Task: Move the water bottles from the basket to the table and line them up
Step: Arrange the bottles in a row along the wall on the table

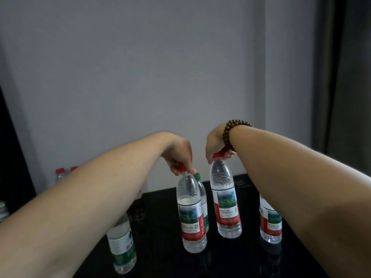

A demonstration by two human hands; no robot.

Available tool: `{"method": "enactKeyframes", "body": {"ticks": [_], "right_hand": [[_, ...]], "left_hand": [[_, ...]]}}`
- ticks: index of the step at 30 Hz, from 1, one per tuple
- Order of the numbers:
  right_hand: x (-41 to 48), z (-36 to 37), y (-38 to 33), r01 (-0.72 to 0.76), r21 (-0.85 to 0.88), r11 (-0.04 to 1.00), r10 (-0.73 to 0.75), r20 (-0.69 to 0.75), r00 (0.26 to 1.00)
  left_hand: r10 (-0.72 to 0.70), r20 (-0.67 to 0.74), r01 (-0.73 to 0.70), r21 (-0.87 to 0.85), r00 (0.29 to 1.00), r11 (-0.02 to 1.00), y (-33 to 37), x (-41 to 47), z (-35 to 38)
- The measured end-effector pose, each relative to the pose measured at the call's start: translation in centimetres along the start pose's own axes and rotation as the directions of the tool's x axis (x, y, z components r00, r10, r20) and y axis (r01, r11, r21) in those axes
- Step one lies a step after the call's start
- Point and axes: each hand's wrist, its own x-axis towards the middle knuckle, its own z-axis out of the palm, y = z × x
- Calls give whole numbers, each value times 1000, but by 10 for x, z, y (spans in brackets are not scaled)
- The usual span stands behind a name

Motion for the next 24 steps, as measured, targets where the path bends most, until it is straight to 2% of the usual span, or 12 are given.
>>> {"method": "enactKeyframes", "body": {"ticks": [3,6,11,15,18,24], "right_hand": [[-1,0,-31,35,5,999,-35,101,994],[6,5,-65,92,-12,996,-90,140,986],[33,17,-113,176,-11,984,-172,139,975],[60,36,-140,256,-158,954,-235,143,961],[79,54,-151,327,-245,913,-317,82,945],[106,75,-167,412,-342,845,-423,46,905]], "left_hand": [[-34,-16,34,-9,999,999,-29,-11,-6],[-53,-54,53,13,997,998,-60,-16,-8],[-44,-110,60,145,993,988,-112,-6,-9],[14,-142,33,323,990,946,-145,10,-3],[77,-161,4,450,984,893,-164,18,1],[90,-202,21,491,975,871,-193,34,10]]}}
